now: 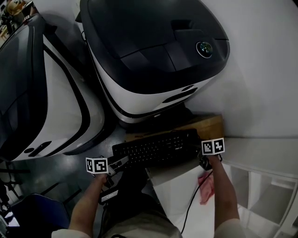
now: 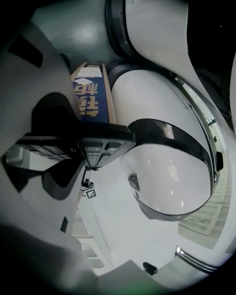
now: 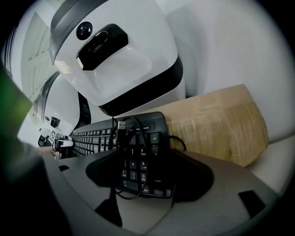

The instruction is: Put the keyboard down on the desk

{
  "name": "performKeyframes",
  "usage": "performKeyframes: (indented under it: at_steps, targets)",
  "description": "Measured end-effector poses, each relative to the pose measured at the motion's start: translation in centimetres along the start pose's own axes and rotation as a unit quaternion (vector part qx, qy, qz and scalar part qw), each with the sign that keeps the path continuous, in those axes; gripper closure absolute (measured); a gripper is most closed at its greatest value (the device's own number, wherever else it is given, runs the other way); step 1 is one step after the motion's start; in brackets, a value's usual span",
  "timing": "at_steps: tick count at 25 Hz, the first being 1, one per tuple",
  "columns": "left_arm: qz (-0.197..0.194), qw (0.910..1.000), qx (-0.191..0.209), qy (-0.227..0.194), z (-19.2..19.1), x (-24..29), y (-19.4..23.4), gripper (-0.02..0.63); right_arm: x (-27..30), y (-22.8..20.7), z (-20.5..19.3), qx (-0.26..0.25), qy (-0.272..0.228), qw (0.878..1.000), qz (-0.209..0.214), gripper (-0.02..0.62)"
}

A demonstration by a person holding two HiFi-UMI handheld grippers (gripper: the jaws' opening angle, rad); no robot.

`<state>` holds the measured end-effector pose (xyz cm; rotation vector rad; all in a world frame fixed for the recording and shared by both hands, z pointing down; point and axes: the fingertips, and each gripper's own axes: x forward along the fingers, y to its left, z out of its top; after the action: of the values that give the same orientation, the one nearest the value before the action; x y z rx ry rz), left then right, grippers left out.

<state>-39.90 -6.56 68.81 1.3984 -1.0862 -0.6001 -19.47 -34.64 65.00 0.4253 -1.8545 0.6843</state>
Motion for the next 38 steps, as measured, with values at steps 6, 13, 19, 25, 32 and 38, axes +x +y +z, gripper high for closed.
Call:
performKeyframes:
  at_steps: [6,13,19,25,32,38]
  targets:
    - [-0.027,0.9996,0.008,-0.004,0.1,-1.5,-2.1,0.458,-0.1,0.6,-0.3,-0.012,0.004,1.0,0.012,0.265]
    - [-0.118,0.9922,-0.014,-0.038,1.1,-3.3,-5.8,0.509,-0.7,1.4,0.7,0.021,-0.031,0.998,0.046,0.265]
    - [-0.16,0.986,-0.005,-0.049,1.8,-5.0,-8.0,0.509,-1.1,2.7,0.7,0.029,-0.033,0.995,0.092,0.267]
    - [-0.197,0.9786,-0.005,-0.058,2.0,-7.3,-9.4,0.505,-2.1,4.3,1.2,0.07,-0.043,0.98,0.181,0.241]
    - [-0.238,0.97,0.005,-0.052,2.5,-10.2,-10.4,0.503,-5.2,9.3,1.9,0.087,-0.056,0.933,0.345,0.222]
    - [-0.241,0.969,-0.002,-0.055,3.8,-11.1,-10.4,0.503,-7.8,12.1,3.4,0.066,-0.089,0.913,0.393,0.399]
